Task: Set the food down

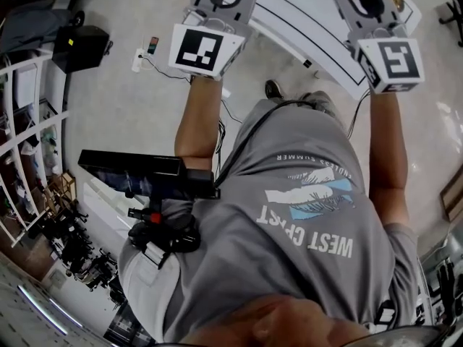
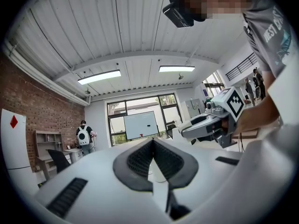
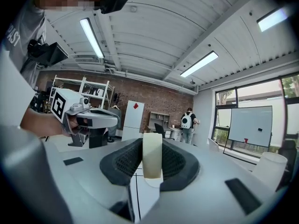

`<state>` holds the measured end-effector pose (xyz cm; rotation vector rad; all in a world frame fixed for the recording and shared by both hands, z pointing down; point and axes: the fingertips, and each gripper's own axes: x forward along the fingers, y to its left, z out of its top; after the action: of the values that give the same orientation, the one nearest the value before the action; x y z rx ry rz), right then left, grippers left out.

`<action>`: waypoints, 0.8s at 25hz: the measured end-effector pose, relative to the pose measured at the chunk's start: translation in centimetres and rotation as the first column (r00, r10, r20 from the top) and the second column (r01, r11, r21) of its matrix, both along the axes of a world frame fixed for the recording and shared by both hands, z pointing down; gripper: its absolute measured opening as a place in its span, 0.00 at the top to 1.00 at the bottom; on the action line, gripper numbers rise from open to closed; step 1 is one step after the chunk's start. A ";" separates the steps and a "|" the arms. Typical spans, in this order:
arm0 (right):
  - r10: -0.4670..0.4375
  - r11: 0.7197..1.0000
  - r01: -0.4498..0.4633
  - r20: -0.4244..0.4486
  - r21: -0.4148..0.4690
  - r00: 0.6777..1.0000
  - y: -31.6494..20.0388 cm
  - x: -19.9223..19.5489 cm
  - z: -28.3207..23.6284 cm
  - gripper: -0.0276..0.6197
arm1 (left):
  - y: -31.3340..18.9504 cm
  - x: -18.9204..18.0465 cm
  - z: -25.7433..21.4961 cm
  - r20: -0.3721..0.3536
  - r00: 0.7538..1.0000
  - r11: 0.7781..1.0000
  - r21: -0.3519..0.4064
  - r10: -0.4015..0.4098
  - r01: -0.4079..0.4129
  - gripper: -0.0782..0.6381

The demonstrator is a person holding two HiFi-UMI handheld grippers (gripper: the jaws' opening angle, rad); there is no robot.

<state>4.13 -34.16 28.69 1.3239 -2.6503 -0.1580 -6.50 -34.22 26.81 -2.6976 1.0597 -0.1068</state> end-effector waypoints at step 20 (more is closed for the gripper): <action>-0.112 0.992 0.112 0.020 -0.049 0.994 -9.9 4.2 -0.9 0.80 | -9.1 6.0 -0.8 0.038 0.996 0.996 -0.034 -0.084 0.085 0.88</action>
<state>8.37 -44.02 27.83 1.1675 -2.7254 -0.0950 -0.48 -43.35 26.03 -2.6718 1.1726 -0.1906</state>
